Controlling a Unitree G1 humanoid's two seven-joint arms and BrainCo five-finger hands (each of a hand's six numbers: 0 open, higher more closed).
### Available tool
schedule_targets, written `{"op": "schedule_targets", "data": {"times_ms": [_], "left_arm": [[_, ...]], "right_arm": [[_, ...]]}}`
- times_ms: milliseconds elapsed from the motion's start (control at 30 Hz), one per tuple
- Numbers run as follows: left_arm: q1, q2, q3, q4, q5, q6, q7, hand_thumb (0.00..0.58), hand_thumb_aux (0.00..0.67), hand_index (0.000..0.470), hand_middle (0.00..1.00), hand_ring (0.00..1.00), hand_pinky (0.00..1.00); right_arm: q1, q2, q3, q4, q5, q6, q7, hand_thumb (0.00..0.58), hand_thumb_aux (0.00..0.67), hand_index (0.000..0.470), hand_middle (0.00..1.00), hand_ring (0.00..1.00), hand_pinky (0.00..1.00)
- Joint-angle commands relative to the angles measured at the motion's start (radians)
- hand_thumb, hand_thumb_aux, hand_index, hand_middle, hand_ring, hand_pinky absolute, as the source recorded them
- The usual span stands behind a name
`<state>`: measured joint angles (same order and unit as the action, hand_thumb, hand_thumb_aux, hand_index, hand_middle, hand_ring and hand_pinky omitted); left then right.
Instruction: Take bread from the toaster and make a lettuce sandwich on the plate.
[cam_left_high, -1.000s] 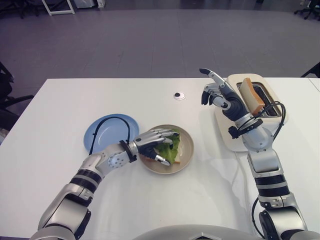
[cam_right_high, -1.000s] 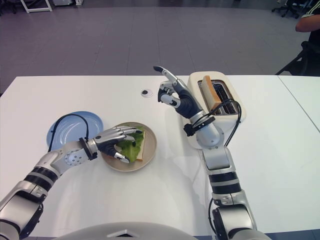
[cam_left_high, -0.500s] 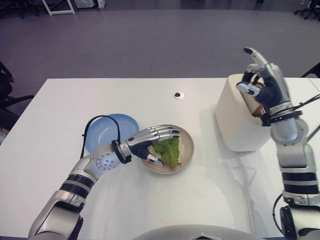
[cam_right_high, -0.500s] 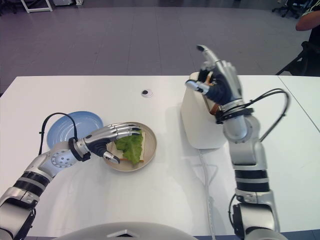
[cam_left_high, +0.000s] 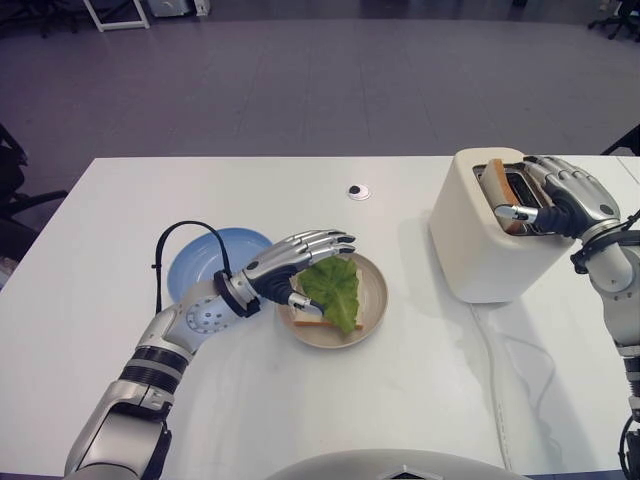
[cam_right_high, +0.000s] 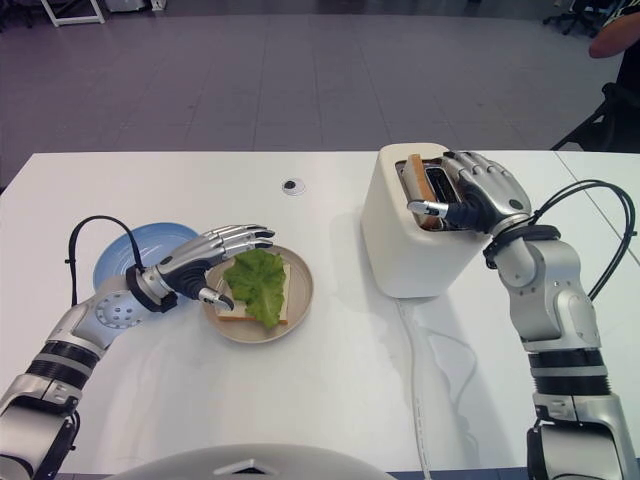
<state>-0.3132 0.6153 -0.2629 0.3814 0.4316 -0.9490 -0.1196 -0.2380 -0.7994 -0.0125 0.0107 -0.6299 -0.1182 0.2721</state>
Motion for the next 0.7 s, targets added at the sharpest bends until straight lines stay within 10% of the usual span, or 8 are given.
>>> {"op": "schedule_targets", "data": {"times_ms": [33, 333, 367, 400, 433, 700], "left_arm": [[-0.004, -0.002, 0.012, 0.016, 0.015, 0.007, -0.007, 0.0, 0.0, 0.0, 0.0, 0.0, 0.0], [-0.023, -0.014, 0.016, 0.052, 0.033, 0.005, 0.003, 0.0, 0.0, 0.0, 0.0, 0.0, 0.0], [-0.025, -0.015, 0.016, 0.055, 0.035, 0.003, 0.006, 0.0, 0.0, 0.0, 0.0, 0.0, 0.0], [-0.028, -0.017, 0.016, 0.059, 0.036, 0.003, 0.007, 0.0, 0.0, 0.0, 0.0, 0.0, 0.0], [-0.031, -0.019, 0.015, 0.064, 0.039, 0.001, 0.01, 0.0, 0.0, 0.0, 0.0, 0.0, 0.0], [-0.037, -0.021, 0.017, 0.083, 0.045, -0.01, 0.026, 0.0, 0.0, 0.0, 0.0, 0.0, 0.0]], "right_arm": [[0.056, -0.022, 0.04, -0.021, 0.02, -0.028, 0.066, 0.0, 0.0, 0.0, 0.0, 0.0, 0.0], [0.004, -0.007, 0.068, 0.023, 0.013, -0.045, 0.018, 0.0, 0.0, 0.0, 0.0, 0.0, 0.0], [-0.01, -0.004, 0.063, 0.029, 0.014, -0.044, 0.003, 0.438, 0.339, 0.238, 0.0, 0.0, 0.0], [-0.023, -0.001, 0.057, 0.033, 0.016, -0.04, -0.011, 0.536, 0.486, 0.341, 0.0, 0.0, 0.0], [-0.034, 0.002, 0.052, 0.038, 0.019, -0.038, -0.026, 0.58, 0.67, 0.47, 0.0, 0.0, 0.0], [-0.104, 0.049, 0.025, 0.061, 0.045, -0.031, -0.134, 0.58, 0.67, 0.47, 0.0, 0.0, 0.0]]}}
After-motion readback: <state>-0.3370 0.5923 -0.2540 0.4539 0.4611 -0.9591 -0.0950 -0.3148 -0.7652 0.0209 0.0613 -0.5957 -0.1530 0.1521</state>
